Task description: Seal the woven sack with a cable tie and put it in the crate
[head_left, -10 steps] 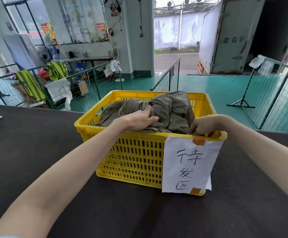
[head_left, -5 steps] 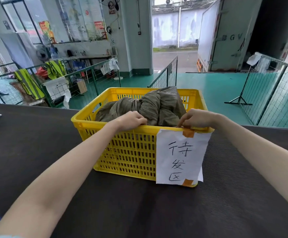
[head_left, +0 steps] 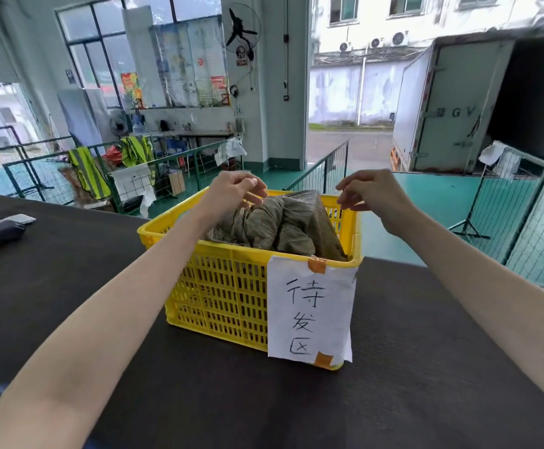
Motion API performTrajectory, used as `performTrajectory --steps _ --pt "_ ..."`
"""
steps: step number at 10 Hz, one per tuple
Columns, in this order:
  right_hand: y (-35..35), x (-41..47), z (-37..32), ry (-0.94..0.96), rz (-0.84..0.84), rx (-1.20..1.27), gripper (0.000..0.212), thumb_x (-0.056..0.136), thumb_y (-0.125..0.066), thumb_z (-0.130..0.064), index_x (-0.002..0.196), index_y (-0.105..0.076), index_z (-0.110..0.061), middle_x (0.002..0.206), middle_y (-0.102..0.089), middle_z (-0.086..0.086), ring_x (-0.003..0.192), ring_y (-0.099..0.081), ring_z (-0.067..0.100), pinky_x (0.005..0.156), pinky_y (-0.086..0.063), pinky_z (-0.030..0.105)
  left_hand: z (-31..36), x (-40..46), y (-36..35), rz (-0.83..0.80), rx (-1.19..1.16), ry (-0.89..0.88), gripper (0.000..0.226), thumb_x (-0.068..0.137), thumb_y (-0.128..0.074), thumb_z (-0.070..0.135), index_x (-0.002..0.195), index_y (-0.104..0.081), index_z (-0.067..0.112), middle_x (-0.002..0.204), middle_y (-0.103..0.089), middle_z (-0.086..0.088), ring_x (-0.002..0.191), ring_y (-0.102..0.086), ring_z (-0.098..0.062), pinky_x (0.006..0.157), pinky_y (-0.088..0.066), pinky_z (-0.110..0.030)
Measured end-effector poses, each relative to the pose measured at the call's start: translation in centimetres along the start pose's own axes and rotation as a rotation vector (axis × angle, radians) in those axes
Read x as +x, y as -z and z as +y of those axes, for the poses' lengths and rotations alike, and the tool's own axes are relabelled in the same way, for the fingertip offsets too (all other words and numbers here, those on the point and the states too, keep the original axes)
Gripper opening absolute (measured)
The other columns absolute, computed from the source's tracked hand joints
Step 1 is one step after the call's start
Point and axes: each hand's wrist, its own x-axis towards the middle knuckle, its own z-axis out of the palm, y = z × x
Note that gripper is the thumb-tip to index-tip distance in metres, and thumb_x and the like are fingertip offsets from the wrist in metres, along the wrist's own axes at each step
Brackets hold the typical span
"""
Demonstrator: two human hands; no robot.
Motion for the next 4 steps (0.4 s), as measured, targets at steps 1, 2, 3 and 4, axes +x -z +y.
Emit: performTrajectory --steps 1,2,3,4 --pt "1.6 -0.4 -1.4 0.020 -0.005 0.088 0.022 0.085 -0.046 0.003 0.087 -0.068 -0.002 0.071 -0.067 0.012 0.061 -0.063 0.020 0.062 -0.050 0.026 2.8 -0.6 -0.5 0.101 -0.134 0.030 0.030 0.102 -0.039 0.016 0.101 -0.067 0.006 0.086 -0.073 0.000 0.074 -0.070 -0.012 0.069 -0.051 -0.021" --pt "3.0 -0.8 -2.7 0.044 -0.008 0.186 0.022 0.084 -0.047 0.003 0.086 -0.068 -0.003 0.072 -0.066 0.011 0.064 -0.062 0.022 0.064 -0.048 0.029 5.8 -1.3 -0.9 0.147 -0.208 0.015 0.031 0.102 -0.037 0.016 0.094 -0.067 0.011 0.081 -0.072 0.002 0.068 -0.067 -0.008 0.070 -0.050 -0.024" --pt "4.1 -0.9 -4.2 0.079 -0.027 0.253 0.022 0.083 -0.047 0.004 0.085 -0.067 -0.004 0.071 -0.066 0.010 0.061 -0.062 0.021 0.062 -0.046 0.028 8.3 -1.7 -1.1 0.171 -0.262 -0.019 0.033 0.101 -0.038 0.017 0.089 -0.068 0.015 0.074 -0.072 0.005 0.066 -0.067 -0.007 0.067 -0.050 -0.022" --pt "5.7 -0.9 -5.6 0.097 -0.032 0.330 0.020 0.086 -0.047 0.000 0.085 -0.067 -0.005 0.070 -0.065 0.010 0.059 -0.062 0.020 0.059 -0.046 0.026 10.6 -1.8 -1.6 0.196 -0.321 -0.054 0.032 0.102 -0.037 0.016 0.091 -0.067 0.012 0.073 -0.071 0.003 0.063 -0.065 -0.007 0.063 -0.049 -0.019"
